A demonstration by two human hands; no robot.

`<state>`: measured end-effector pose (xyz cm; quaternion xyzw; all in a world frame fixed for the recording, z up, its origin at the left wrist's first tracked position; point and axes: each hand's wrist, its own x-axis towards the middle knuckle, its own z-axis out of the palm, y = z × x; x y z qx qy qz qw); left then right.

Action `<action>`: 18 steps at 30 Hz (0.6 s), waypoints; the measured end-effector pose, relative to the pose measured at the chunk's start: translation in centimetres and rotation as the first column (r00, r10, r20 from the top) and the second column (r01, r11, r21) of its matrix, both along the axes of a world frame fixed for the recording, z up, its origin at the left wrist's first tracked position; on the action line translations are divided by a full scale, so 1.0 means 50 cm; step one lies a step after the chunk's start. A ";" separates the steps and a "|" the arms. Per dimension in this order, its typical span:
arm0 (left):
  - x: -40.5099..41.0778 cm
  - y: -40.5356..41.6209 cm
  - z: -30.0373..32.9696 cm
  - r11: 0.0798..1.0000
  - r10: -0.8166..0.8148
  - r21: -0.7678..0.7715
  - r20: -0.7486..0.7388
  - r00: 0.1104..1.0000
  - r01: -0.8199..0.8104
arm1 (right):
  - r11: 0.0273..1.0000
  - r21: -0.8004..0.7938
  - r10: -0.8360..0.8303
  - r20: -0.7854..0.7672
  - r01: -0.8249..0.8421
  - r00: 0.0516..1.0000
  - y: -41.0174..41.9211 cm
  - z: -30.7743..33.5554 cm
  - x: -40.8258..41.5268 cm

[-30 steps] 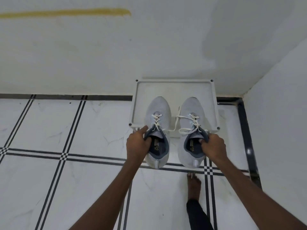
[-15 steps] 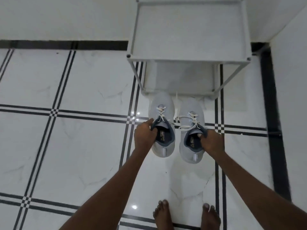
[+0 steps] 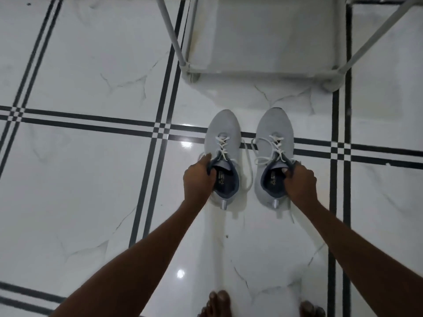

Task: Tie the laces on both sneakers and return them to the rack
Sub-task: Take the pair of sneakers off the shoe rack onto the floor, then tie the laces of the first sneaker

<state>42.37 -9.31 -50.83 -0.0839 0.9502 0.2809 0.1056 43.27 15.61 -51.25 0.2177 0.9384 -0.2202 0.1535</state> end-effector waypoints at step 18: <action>-0.203 -0.086 0.070 0.911 -0.389 0.302 0.399 0.830 0.282 | 0.854 -0.174 0.500 0.013 -0.490 0.866 -0.191 0.052 -0.136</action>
